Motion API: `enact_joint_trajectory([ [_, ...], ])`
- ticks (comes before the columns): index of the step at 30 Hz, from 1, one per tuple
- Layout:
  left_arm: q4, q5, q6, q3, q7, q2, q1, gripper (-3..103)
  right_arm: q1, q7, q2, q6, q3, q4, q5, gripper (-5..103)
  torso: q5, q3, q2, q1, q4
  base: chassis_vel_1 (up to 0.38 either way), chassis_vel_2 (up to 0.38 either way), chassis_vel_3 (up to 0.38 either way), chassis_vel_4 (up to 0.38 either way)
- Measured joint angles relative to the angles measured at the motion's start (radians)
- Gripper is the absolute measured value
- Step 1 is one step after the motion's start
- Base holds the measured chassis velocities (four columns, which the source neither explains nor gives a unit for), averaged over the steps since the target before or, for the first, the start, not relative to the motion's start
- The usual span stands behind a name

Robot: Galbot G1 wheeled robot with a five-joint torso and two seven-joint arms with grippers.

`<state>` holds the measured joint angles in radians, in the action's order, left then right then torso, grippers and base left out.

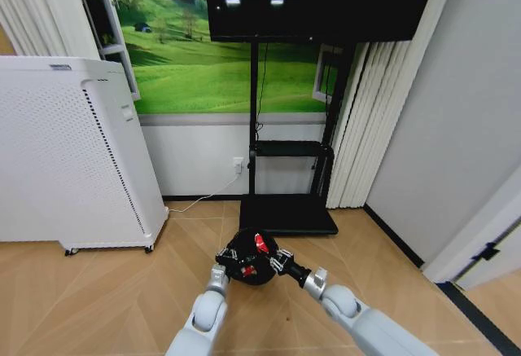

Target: Pick up the trash bin and place the garbage on the floor into it.

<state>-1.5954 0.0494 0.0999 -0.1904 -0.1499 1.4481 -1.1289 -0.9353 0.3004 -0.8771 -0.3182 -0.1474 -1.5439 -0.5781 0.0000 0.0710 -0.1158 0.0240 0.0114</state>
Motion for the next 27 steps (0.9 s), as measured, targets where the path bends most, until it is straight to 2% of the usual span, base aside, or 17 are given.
enact_joint_trajectory([
  [1,0.0,0.0,0.0,0.0,0.0,0.0,0.0,7,0.0,0.0,0.0,0.0,0.0,0.0,0.0,33,0.0,0.0,0.0,0.0,0.0,0.0,0.0,0.0,0.0],
  [4,-0.002,-0.002,0.0,-0.001,0.003,0.0,0.0,7,-0.002,0.0,0.001,0.007,0.005,-0.006,-0.001,50,0.0,0.0,0.0,0.0,0.0,0.0,0.0,0.0,0.0],
  [5,-0.002,-0.002,0.0,-0.001,0.003,0.0,0.0,7,-0.002,0.0,0.001,0.007,0.005,-0.006,-0.001,50,0.0,0.0,0.0,0.0,0.0,0.0,0.0,0.0,0.0],
  [7,-0.003,-0.002,0.0,-0.002,0.007,0.0,-0.002,7,-0.003,0.0,0.003,0.008,0.008,-0.008,-0.001,61,0.0,0.0,0.0,0.0,0.0,0.0,0.0,0.0,0.0],
  [8,-0.003,-0.002,0.0,-0.002,0.007,0.0,-0.002,7,-0.003,0.0,0.003,0.008,0.008,-0.008,-0.001,61,0.0,0.0,0.0,0.0,0.0,0.0,0.0,0.0,0.0],
  [11,-0.009,-0.003,-0.002,-0.009,0.007,-0.002,-0.006,7,-0.008,-0.002,0.005,0.008,0.013,-0.009,-0.001,78,0.0,0.0,0.0,0.0,0.0001,0.0,0.0,0.0,0.0],
  [13,-0.012,-0.003,-0.002,-0.011,0.007,-0.004,-0.008,7,-0.009,-0.005,0.005,0.008,0.015,-0.01,-0.001,78,0.0,0.0,0.0,0.0,0.0001,0.0,0.0,0.0,0.0],
  [14,-0.019,-0.003,-0.002,-0.016,0.007,-0.007,-0.012,7,-0.011,-0.012,0.005,0.009,0.02,-0.011,-0.002,83,0.0,0.0,0.0,0.0,0.0001,0.0,0.0,0.0,0.0],
  [15,-0.019,-0.003,-0.002,-0.016,0.007,-0.007,-0.012,7,-0.011,-0.012,0.005,0.009,0.02,-0.011,-0.002,83,0.0,0.0,0.0,0.0,0.0001,0.0,0.0,0.0,0.0],
  [17,-0.048,0.003,0.003,-0.032,0.008,-0.023,-0.025,7,-0.015,-0.034,0.004,0.019,0.037,-0.013,-0.011,93,-0.0001,0.0,0.0,0.0,0.0002,0.0,0.0,0.0,0.0],
  [19,-0.08,0.013,0.012,-0.052,0.008,-0.045,-0.042,7,-0.017,-0.06,0.002,0.03,0.056,-0.013,-0.014,99,-0.0002,0.0,0.0,0.0,0.0003,0.0,0.0,0.0,0.0],
  [20,-0.08,0.013,0.012,-0.052,0.008,-0.045,-0.042,7,-0.017,-0.06,0.002,0.03,0.056,-0.013,-0.014,99,-0.0002,0.0,0.0,0.0,0.0003,0.0,0.0,0.0,0.0],
  [22,-0.174,0.033,0.022,-0.116,0.009,-0.131,-0.106,7,-0.019,-0.127,0.002,0.056,0.098,-0.012,-0.031,100,-0.0001,0.0,0.0,0.0,-0.0001,0.0,0.0,0.0,0.0],
  [24,-0.199,0.037,0.022,-0.134,0.009,-0.156,-0.128,7,-0.018,-0.145,0.004,0.064,0.106,-0.012,-0.032,100,-0.0001,0.0,0.0,0.0,-0.0003,0.0,0.0,0.0,0.0],
  [25,-0.249,0.046,0.022,-0.167,0.009,-0.196,-0.174,7,-0.013,-0.206,0.005,0.09,0.12,-0.008,-0.029,100,-0.0002,0.0,0.0,0.0,-0.0005,0.0,0.0,0.0,0.0],
  [26,-0.249,0.046,0.022,-0.167,0.009,-0.196,-0.174,7,-0.013,-0.206,0.005,0.09,0.12,-0.008,-0.029,100,-0.0002,0.0,0.0,0.0,-0.0005,0.0,0.0,0.0,0.0],
  [27,-0.274,0.051,0.022,-0.182,0.009,-0.211,-0.197,7,-0.012,-0.245,0.004,0.111,0.128,-0.003,-0.026,100,-0.0003,0.0,0.0,0.0,-0.0003,0.0,0.0,0.0,0.0],
])
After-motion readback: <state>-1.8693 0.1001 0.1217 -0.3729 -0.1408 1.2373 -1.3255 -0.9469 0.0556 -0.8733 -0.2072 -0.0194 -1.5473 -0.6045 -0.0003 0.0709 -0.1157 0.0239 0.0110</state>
